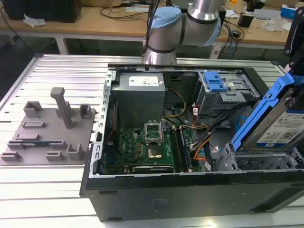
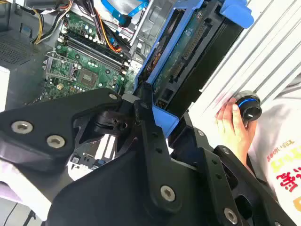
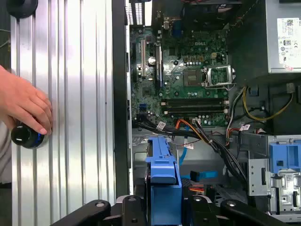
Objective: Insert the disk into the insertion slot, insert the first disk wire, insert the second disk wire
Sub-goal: 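Insert the disk into the insertion slot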
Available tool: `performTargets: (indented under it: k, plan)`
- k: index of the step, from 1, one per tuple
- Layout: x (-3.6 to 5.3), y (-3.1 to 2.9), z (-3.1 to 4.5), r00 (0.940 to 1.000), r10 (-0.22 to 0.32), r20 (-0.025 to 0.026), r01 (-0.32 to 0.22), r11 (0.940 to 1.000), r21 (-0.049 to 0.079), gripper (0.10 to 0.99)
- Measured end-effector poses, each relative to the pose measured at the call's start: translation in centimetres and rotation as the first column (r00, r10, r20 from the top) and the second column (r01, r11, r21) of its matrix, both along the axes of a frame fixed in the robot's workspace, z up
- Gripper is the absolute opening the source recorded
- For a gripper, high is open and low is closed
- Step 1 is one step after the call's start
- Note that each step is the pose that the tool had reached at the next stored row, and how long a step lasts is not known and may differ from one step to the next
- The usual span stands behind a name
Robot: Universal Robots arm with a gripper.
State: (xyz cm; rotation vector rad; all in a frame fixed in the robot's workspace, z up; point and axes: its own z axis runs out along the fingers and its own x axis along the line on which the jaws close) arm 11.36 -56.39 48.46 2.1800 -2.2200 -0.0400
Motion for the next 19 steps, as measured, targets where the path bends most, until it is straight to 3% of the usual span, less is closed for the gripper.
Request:
performTargets:
  k: [14,16,19]
  plan:
    - [0.0,0.0,0.01,1.0,0.0,0.0,0.0,1.0,0.001,0.365]
    - [0.0,-0.01,-0.01,1.0,0.0,0.0001,0.0,0.9999,0.011,0.365]
    - [0.0,0.0,-0.01,1.0,0.0,0.0014,0.0,0.9993,0.039,0.365]
